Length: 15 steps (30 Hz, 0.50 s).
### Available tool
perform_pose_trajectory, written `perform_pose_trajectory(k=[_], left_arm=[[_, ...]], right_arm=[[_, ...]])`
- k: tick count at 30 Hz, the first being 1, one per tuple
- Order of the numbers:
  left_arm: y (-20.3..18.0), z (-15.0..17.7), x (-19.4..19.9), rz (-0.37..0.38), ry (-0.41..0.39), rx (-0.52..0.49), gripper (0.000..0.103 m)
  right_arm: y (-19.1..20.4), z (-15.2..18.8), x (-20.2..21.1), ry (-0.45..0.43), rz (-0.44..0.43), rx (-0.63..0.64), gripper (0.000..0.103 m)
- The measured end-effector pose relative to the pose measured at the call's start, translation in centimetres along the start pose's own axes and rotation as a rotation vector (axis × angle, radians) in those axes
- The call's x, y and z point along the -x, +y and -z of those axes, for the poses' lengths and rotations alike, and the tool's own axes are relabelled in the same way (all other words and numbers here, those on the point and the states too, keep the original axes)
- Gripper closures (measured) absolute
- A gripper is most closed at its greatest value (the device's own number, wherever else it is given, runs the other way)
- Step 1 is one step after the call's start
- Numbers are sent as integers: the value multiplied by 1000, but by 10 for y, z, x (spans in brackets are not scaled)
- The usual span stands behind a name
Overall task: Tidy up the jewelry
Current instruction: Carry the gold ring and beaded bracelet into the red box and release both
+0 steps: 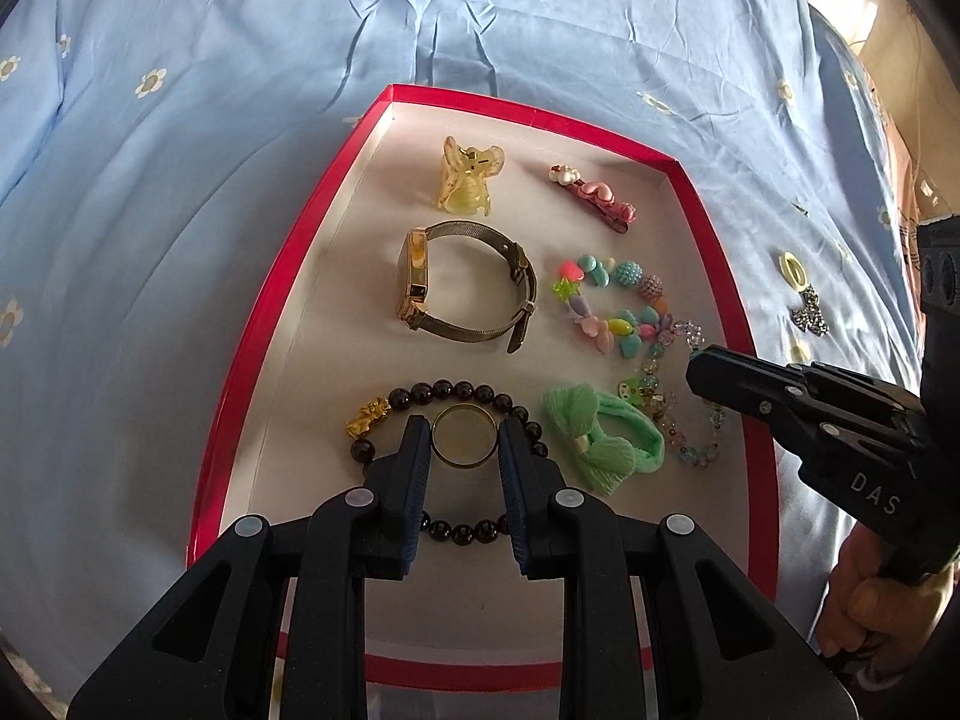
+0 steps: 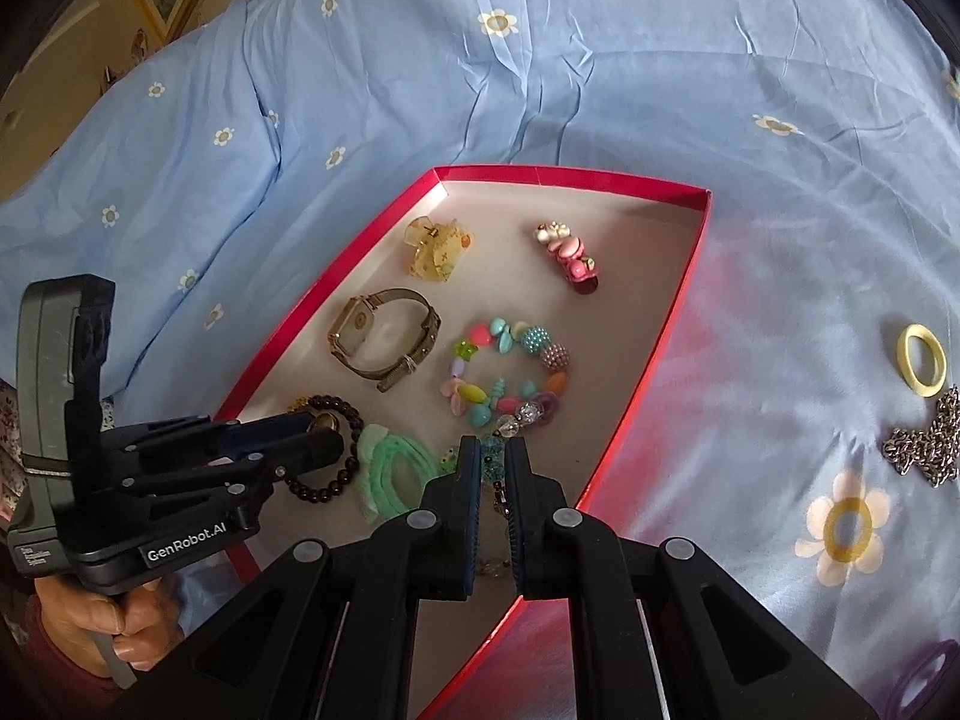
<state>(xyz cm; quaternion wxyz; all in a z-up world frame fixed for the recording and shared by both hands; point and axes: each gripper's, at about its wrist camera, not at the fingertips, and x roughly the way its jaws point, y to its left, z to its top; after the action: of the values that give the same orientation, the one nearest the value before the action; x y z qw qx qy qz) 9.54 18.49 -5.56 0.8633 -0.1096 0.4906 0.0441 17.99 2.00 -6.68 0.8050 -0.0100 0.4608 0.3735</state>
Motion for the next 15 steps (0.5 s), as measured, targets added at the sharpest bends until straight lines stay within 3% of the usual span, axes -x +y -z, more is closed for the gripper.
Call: perform_pose_trajectory(k=[7,15], left_arm=[[-2,-1,-1,-7,4,2,79],[-3,0,1,-14,4,5,75]], right_arm=[[1,-1,-2,3,-1,3,93],[4,0,5,-15,-6,6,79]])
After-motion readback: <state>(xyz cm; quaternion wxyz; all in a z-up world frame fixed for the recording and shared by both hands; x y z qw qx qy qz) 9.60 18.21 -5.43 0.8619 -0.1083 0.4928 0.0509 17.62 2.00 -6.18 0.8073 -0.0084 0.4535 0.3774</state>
